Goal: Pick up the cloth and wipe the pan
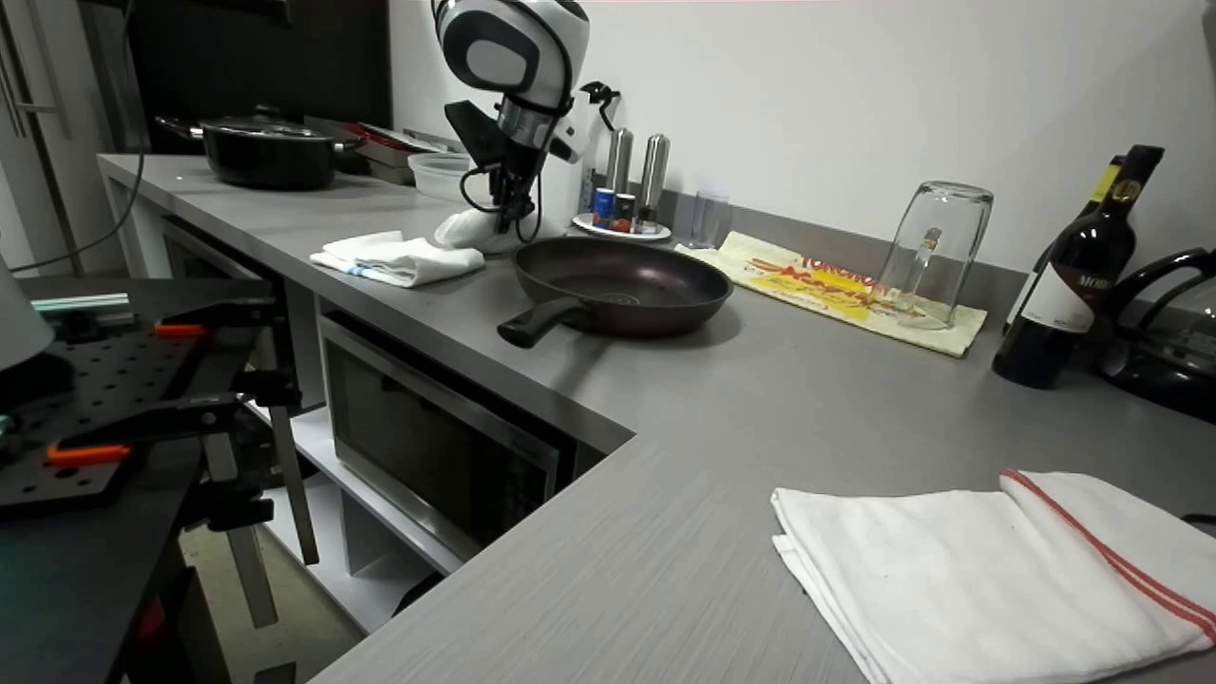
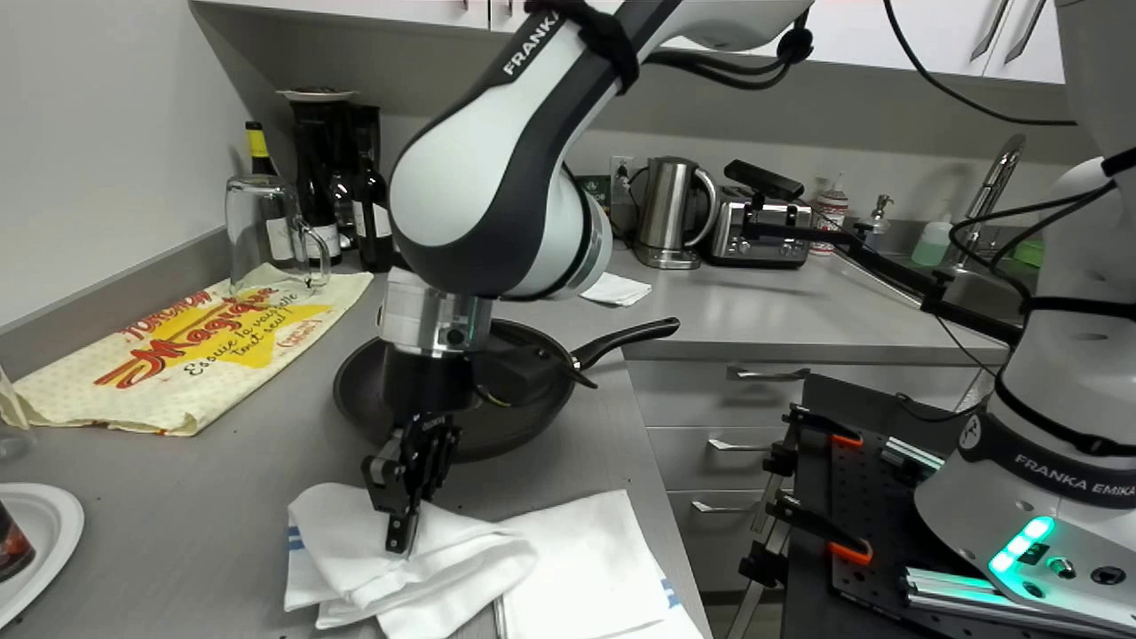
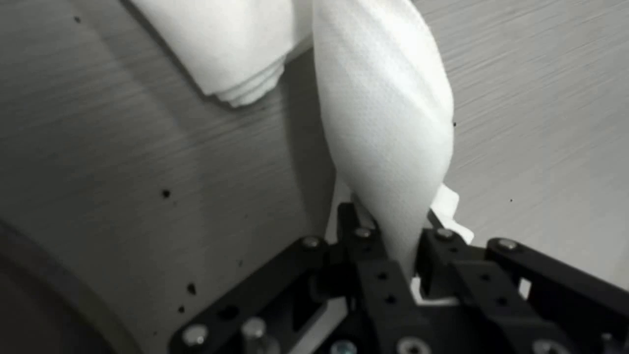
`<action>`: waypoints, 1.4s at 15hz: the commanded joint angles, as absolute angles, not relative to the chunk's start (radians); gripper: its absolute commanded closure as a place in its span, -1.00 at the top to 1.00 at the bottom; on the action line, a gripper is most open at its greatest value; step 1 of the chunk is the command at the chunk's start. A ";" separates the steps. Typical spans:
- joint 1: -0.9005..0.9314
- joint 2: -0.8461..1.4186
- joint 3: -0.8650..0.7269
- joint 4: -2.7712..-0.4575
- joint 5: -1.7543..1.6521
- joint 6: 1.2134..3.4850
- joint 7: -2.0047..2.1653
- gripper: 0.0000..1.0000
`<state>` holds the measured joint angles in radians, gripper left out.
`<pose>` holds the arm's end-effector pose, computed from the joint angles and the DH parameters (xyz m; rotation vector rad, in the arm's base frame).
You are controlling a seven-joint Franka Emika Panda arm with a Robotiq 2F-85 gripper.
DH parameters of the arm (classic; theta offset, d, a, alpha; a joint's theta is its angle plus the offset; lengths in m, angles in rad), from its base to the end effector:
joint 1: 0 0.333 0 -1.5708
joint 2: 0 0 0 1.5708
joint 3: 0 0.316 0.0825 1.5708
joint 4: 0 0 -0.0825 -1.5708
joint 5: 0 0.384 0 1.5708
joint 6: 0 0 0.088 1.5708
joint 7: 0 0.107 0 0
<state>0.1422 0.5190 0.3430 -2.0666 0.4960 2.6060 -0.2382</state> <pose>0.5299 0.2664 0.1927 -2.6967 -0.3382 0.0468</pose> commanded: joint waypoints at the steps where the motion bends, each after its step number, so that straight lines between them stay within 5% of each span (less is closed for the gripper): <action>1: 0.126 0.394 0.333 -2.114 0.438 2.595 -0.215 -0.92; 8: 0.081 0.236 0.227 -2.156 0.284 2.560 -0.229 -0.92; 15: 0.175 0.240 -0.050 -2.188 -0.316 2.588 -0.009 -0.92; 21: 0.208 0.279 -0.070 -2.151 -0.667 2.562 0.257 -0.92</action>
<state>0.1653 0.2609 -0.0467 -2.1794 -0.5529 2.5805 0.1444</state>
